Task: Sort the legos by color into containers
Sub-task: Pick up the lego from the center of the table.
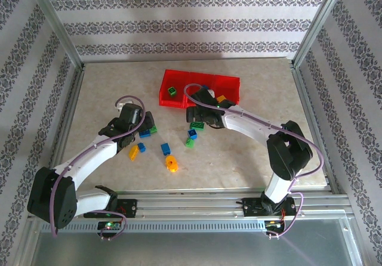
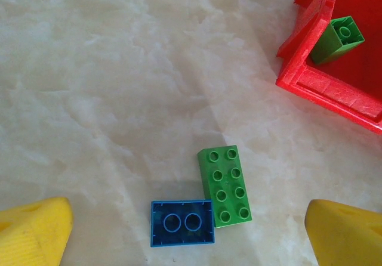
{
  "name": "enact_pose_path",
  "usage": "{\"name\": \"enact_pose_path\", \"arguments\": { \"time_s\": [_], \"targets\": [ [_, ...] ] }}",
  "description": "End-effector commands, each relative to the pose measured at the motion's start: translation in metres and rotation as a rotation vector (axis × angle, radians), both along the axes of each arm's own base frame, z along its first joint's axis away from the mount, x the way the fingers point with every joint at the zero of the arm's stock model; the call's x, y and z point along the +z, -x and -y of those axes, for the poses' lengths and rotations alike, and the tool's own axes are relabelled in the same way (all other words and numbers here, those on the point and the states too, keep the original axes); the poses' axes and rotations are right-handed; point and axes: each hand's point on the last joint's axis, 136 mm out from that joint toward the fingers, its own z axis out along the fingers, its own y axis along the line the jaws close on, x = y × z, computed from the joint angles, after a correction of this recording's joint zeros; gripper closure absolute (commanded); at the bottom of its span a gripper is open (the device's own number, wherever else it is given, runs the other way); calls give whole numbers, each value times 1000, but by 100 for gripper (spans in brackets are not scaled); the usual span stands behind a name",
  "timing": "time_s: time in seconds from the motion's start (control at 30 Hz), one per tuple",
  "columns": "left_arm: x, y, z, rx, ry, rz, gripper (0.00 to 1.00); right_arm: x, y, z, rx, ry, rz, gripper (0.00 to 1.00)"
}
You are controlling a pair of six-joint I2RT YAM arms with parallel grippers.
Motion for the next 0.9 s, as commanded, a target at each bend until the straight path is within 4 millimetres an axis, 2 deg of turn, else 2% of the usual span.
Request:
{"name": "enact_pose_path", "arguments": {
  "time_s": [0.0, 0.2, 0.4, 0.63, 0.87],
  "targets": [
    [-5, 3, -5, 7, -5, -22, 0, -19, 6, 3, -64, -3, -74, 2],
    [-7, 3, -6, 9, -8, -26, 0, -37, -2, -10, -83, -18, -129, 2],
    [-9, 4, -5, 8, -6, -29, 0, -54, -10, -15, -116, 0, -162, 2],
    [-11, 3, -4, 6, -3, -33, 0, -73, -15, -11, -154, 38, -192, 2],
    [-12, 1, -3, 4, 2, -33, 0, -83, -14, -9, -152, 68, -205, 2]
  ]
}}
